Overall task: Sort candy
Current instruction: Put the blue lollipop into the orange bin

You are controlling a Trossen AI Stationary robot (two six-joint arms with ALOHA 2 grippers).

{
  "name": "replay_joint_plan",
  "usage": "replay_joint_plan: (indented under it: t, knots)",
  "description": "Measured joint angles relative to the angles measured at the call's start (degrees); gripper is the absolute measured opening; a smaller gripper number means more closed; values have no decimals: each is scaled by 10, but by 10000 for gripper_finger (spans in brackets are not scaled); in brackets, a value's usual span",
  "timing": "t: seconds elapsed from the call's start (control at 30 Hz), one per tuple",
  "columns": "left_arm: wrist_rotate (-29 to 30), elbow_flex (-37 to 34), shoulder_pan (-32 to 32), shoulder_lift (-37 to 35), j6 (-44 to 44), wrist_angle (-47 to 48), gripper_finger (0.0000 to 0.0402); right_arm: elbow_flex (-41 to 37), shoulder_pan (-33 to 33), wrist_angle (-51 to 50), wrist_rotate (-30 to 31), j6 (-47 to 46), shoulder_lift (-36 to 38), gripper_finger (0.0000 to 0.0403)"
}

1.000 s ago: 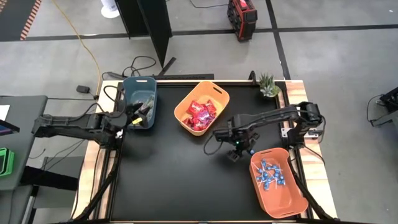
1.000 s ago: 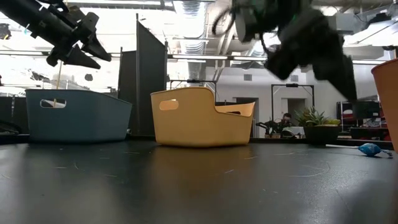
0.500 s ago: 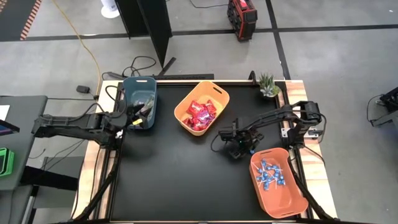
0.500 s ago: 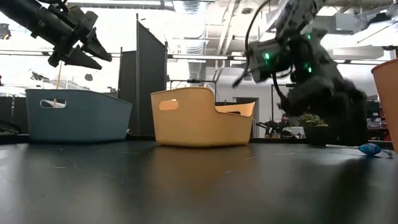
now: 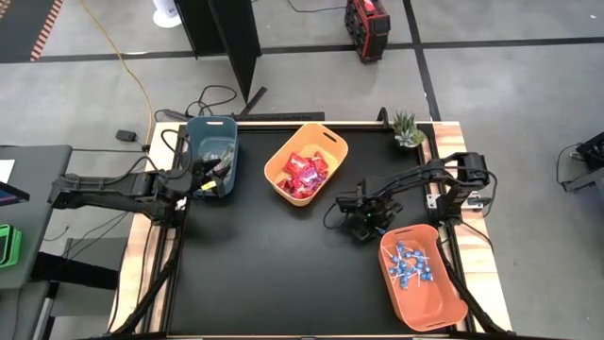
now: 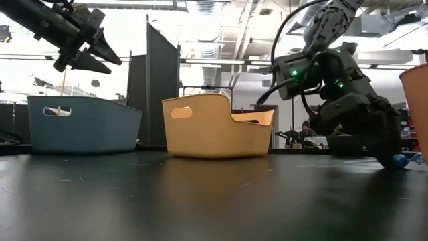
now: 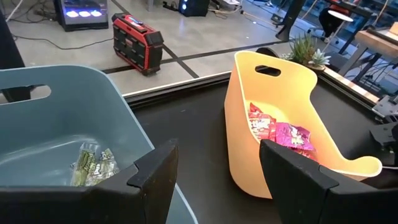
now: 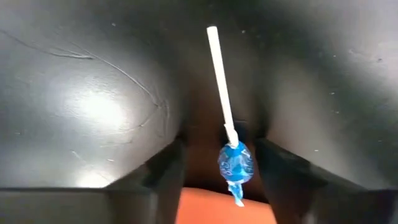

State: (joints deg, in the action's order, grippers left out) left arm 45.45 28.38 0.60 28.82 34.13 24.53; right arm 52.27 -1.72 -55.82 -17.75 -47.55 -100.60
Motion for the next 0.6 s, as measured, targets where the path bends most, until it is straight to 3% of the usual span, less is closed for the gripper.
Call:
replay_joint_plan:
  t: [0.2, 0.3, 0.6]
  knots:
    - [0, 0, 0, 0, 0, 0, 220, 0, 0, 0, 13, 11, 0, 75]
    - [0, 0, 0, 0, 0, 0, 220, 0, 0, 1, 19, 9, 0, 28]
    - [1, 0, 0, 0, -7, 0, 220, 29, 8, -14, 45, 16, -3, 11]
